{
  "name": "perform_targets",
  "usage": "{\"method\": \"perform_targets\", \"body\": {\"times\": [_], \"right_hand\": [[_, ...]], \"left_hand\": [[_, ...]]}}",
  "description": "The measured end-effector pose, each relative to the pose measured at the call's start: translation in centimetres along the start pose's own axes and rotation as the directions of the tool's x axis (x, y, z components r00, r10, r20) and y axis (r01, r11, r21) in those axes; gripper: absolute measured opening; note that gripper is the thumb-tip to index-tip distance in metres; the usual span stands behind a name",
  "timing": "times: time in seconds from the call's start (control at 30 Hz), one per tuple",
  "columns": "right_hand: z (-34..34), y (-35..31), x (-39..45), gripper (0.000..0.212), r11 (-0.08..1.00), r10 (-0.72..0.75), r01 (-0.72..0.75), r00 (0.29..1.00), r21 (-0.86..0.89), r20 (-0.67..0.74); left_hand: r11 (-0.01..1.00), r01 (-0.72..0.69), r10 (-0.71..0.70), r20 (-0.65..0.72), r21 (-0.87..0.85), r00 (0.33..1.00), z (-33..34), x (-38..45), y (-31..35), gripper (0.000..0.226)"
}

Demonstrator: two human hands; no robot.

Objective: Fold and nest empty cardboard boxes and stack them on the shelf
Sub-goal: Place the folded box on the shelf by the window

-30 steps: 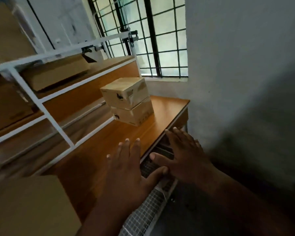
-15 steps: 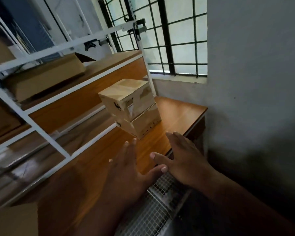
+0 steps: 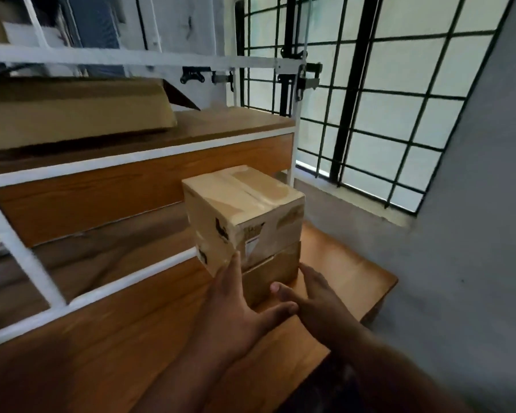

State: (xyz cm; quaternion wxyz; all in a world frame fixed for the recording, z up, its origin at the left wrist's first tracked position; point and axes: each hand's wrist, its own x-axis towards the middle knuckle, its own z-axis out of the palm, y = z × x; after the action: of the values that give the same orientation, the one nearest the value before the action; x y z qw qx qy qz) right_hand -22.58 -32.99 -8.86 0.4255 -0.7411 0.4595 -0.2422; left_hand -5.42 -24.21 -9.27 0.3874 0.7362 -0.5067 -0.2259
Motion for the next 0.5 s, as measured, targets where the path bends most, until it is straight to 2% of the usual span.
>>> {"method": "perform_targets", "body": {"times": [0.1, 0.2, 0.23, 0.3, 0.37, 0.43, 0.5], "right_hand": [[0.6, 1.1, 4.1, 0.027, 0.998, 0.0, 0.002, 0.999, 0.059, -0.035], [0.1, 3.4, 8.4, 0.031, 0.997, 0.016, -0.012, 0.999, 0.082, -0.044], [-0.4, 4.4, 9.9, 0.037, 0.995, 0.038, -0.034, 0.998, 0.092, -0.044], [-1.8, 6.5, 13.3, 0.075, 0.992, 0.105, -0.099, 0.992, 0.077, -0.076], [-3.4, 8.2, 16.8, 0.095, 0.985, 0.145, -0.139, 0.988, 0.101, -0.058], [-4.8, 9.2, 19.7, 0.093, 0.98, 0.123, -0.117, 0.992, 0.162, -0.029], [-5.8, 9.8, 22.2, 0.079, 0.979, 0.056, -0.058, 0.998, 0.198, 0.014]], "left_hand": [[0.995, 0.065, -0.071, -0.068, -0.082, 0.995, 1.1, 2.9, -1.6, 0.141], [0.983, 0.108, -0.128, -0.132, -0.151, 0.983, 2.1, 5.5, -2.8, 0.117], [0.972, 0.149, -0.175, -0.14, -0.18, 0.975, 2.4, 6.4, -3.0, 0.105], [0.945, 0.205, -0.252, -0.164, -0.256, 0.954, 3.0, 8.4, -3.5, 0.082], [0.917, 0.28, -0.343, -0.201, -0.284, 0.918, 3.6, 10.5, -3.9, 0.086], [0.885, 0.327, -0.41, -0.221, -0.332, 0.885, 3.9, 12.1, -4.0, 0.1], [0.868, 0.327, -0.429, -0.231, -0.374, 0.873, 4.3, 13.3, -4.1, 0.102]]}}
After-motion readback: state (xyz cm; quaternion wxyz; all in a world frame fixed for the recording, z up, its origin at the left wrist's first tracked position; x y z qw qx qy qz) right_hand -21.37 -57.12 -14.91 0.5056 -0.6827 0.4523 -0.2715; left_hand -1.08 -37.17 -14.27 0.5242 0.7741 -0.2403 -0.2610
